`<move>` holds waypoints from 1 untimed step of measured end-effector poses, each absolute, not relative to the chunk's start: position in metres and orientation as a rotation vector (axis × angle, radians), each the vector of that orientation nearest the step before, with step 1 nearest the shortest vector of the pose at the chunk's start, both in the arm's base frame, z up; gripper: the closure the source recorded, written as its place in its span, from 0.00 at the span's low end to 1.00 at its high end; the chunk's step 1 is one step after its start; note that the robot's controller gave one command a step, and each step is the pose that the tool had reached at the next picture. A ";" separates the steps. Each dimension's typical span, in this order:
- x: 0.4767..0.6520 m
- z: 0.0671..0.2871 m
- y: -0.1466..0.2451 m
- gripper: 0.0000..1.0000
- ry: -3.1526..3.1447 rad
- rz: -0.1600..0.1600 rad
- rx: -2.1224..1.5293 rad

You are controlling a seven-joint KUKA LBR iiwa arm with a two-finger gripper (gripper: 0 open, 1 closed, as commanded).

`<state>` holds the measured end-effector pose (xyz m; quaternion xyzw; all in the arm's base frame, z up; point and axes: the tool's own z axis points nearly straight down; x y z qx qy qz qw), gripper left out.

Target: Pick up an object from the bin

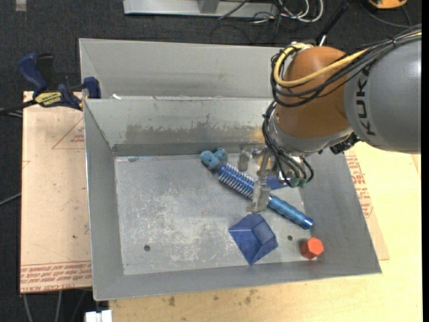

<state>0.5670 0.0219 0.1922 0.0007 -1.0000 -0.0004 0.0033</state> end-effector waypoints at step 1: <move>0.593 0.066 -0.053 0.00 -3.133 0.001 -0.211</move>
Offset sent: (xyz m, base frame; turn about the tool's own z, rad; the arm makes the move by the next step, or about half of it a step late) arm 0.0260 -0.0729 -0.1222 0.1298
